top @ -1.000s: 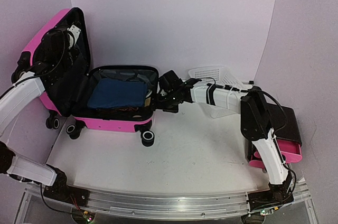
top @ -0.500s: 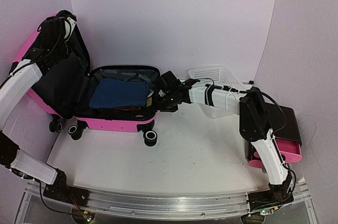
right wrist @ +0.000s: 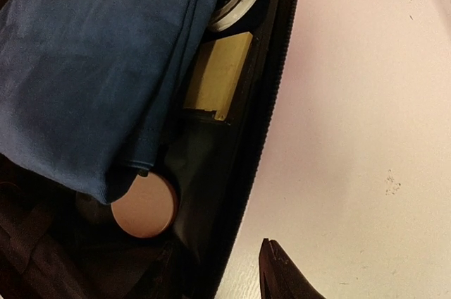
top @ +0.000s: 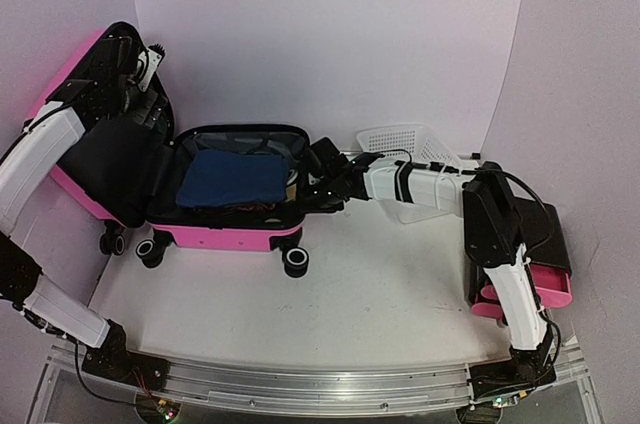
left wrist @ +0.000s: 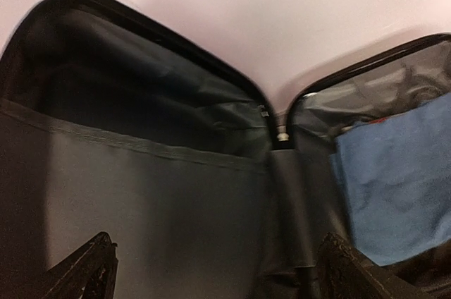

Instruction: Open, take out, and arrange the luggage

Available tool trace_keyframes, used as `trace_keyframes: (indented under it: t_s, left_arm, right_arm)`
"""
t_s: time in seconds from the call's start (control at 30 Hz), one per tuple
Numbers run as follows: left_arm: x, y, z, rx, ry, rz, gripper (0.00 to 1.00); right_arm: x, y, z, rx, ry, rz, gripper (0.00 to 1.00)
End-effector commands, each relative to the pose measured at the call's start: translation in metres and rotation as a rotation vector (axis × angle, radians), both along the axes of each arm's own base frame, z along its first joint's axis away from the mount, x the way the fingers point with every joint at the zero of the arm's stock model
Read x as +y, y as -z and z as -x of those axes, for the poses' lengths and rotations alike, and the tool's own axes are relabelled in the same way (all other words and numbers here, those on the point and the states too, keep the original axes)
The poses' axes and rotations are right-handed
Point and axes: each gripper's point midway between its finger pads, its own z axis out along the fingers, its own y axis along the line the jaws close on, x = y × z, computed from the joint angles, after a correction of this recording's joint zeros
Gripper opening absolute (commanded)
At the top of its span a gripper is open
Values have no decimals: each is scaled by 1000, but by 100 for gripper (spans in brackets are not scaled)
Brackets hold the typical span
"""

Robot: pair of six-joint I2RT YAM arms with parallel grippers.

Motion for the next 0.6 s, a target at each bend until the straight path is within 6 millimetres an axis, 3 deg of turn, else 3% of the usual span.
trace_keyframes:
  t_s: [0.0,0.2,0.33,0.4,0.57]
  left_arm:
    - [-40,-14,13,-14,177,281,99]
    - [-67,-9,18,20,277,439,99]
    - [-85,-10,22,43,344,547,99]
    - [-103,-13,29,70,421,636,99]
    - [-155,-26,52,168,656,888,99]
  right_arm:
    - [-68,44,26,133,41,253,37]
    - [-65,41,30,135,10,234,38]
    - [-55,35,29,120,-40,199,49]
    - [-50,24,27,101,-59,180,58]
    - [-37,-27,22,33,-113,103,78]
